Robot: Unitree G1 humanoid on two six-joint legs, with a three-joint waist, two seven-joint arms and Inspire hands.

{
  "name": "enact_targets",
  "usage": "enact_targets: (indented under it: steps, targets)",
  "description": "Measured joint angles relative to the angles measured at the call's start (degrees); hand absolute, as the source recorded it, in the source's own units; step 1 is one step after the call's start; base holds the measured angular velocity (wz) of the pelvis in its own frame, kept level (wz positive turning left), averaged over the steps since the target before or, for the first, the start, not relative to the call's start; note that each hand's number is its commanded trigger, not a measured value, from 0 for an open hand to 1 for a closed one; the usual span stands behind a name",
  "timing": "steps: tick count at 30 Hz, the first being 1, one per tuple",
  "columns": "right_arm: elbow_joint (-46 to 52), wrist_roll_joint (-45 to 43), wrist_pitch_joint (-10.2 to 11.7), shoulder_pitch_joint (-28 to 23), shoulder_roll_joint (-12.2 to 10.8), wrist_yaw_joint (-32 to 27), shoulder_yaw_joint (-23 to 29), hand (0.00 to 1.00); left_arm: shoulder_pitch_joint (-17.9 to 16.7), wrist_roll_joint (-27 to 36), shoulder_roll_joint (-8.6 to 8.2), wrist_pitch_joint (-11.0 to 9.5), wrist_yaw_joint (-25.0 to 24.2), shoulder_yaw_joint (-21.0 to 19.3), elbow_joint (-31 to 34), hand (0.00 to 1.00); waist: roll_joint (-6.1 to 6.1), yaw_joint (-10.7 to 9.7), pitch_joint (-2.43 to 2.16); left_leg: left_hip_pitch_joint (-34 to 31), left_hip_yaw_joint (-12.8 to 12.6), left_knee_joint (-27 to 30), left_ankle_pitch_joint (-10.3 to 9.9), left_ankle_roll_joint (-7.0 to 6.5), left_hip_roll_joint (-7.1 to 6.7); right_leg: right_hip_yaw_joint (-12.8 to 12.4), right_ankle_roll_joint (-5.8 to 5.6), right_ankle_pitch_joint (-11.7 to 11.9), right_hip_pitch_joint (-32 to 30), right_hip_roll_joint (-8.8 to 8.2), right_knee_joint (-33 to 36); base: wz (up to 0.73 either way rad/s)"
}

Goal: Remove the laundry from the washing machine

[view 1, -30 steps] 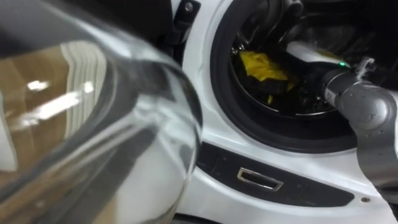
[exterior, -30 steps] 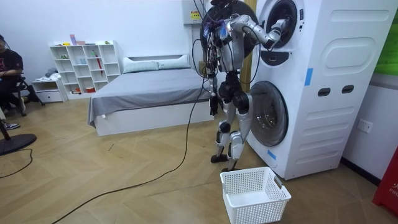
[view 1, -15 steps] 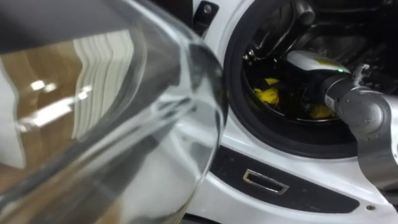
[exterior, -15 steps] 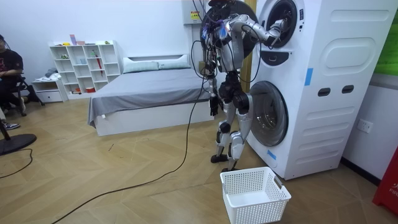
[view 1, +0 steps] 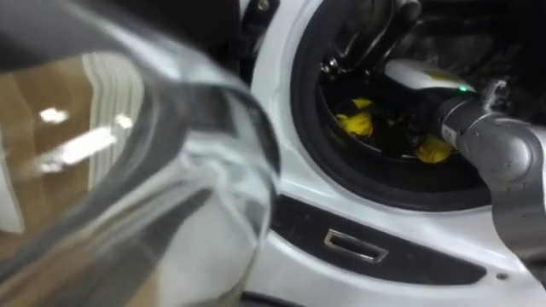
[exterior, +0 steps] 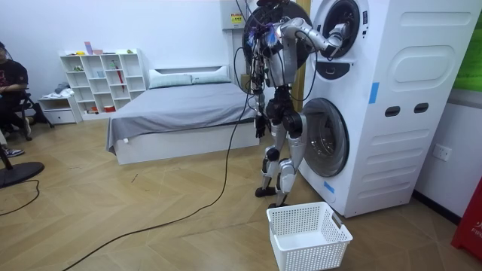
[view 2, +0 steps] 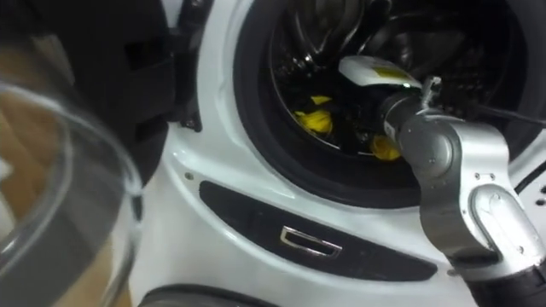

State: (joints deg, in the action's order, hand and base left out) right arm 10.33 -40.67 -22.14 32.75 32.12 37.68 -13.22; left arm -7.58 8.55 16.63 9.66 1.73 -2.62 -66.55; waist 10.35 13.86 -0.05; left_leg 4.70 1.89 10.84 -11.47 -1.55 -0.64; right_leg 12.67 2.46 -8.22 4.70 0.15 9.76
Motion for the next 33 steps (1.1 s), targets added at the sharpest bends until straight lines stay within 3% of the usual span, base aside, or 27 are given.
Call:
enact_targets:
  steps: [5, 11, 17, 23, 27, 30, 33]
  targets:
    - [7.7, -0.3, 0.5, -1.1, 0.1, 0.8, 1.0, 1.0, -1.6, 1.1, -1.79, -1.8, 0.0, -3.1, -0.2, 0.0, -1.35, -0.7, -0.37, 0.2, -0.1, -0.3, 0.0, 0.06, 0.02, 0.1, 0.0, 0.0, 0.0, -0.07, 0.1, 0.01]
    - [18.2, 5.0, 4.6, -2.8, 0.0, 0.6, 3.8, 1.0, -2.1, 1.1, -2.26, -2.7, 0.0, -3.6, -3.3, 0.0, -1.33, -3.5, -0.36, 0.3, -0.3, -0.1, 0.1, 0.12, 0.04, -0.7, 0.13, -0.1, 0.1, -0.27, -0.2, 0.0]
    - [26.8, 11.1, 7.5, -10.9, -0.1, -0.2, 9.5, 1.0, -2.4, 3.3, -2.42, -4.2, -0.3, -4.2, -3.2, 0.0, -1.5, -5.0, -0.25, 0.3, -1.4, 0.3, 0.0, 0.1, 0.17, -2.0, 0.16, 0.0, -0.6, -0.19, 0.0, -0.09]
    - [32.1, 17.8, 11.5, -12.1, -0.2, -1.6, 14.8, 1.0, -5.9, 4.8, -3.82, -6.1, -0.7, -6.6, -3.1, 0.0, -1.92, -9.6, -0.09, 0.1, -3.2, 0.3, 0.0, 0.21, 0.71, -3.9, 0.45, 0.6, -1.0, 0.54, -0.1, -0.17]
    - [33.6, 21.1, 14.7, -14.4, -0.2, -4.7, 21.3, 1.0, -7.7, 4.8, -4.26, -6.3, -1.8, -9.3, -3.1, 0.0, -2.61, -12.1, -0.05, 0.1, -4.1, 1.0, -1.1, 0.32, 1.18, -4.8, 0.56, 0.8, -1.0, 1.05, -0.2, -0.17]
    - [34.2, 21.2, 16.8, -15.5, -0.2, -6.1, 22.6, 1.0, -7.5, 4.8, -4.65, -6.5, -2.6, -9.6, -2.8, 0.0, -3.83, -12.9, -0.19, 0.1, -5.1, 0.7, -1.3, 0.21, 1.24, -5.6, 0.53, 0.8, -1.5, 1.12, -0.1, -0.16]
    - [34.5, 22.3, 17.8, -16.0, -0.2, -7.5, 22.8, 1.0, -7.6, 4.8, -4.48, -7.2, -2.8, -9.7, -2.2, 0.0, -4.2, -13.5, -0.08, 0.2, -5.2, 0.4, -1.3, 0.19, 1.22, -5.9, 0.49, 0.8, -1.8, 1.13, -0.2, -0.09]
